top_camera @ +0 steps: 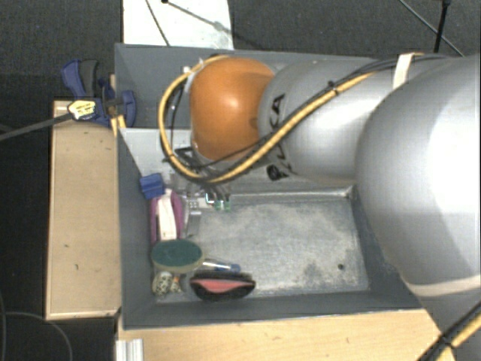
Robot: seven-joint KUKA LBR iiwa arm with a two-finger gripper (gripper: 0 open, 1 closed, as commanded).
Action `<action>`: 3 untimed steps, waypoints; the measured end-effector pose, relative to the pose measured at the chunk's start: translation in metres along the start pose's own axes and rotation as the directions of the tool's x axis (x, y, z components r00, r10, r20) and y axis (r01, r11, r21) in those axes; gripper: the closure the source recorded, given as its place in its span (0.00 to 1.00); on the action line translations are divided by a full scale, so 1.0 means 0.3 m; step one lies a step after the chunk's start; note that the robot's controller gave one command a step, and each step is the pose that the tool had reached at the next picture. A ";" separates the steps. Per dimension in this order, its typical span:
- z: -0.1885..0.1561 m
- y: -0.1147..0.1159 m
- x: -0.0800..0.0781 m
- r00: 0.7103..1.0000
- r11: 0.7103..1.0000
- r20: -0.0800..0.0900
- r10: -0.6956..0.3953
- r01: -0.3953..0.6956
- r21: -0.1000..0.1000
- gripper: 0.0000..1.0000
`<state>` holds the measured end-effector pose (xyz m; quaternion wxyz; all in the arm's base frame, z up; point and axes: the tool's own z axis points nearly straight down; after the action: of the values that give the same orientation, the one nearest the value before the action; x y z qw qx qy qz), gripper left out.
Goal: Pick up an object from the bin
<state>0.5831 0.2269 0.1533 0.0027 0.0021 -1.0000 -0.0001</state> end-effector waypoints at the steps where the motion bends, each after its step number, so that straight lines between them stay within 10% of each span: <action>1: 0.113 -0.011 0.342 0.986 0.986 0.001 -0.168 0.168 0.001 0.00; 2: 0.233 -0.371 0.270 0.977 0.977 0.006 -0.215 0.215 0.004 0.00; 3: 0.229 -0.353 0.274 0.976 0.976 0.007 -0.216 0.216 0.000 1.00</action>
Offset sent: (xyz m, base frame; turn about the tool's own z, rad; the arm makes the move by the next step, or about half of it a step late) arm -0.1005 -0.0039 -0.0322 -0.1688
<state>0.5009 0.1206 0.0850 -0.0006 0.1106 -0.9939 -0.0008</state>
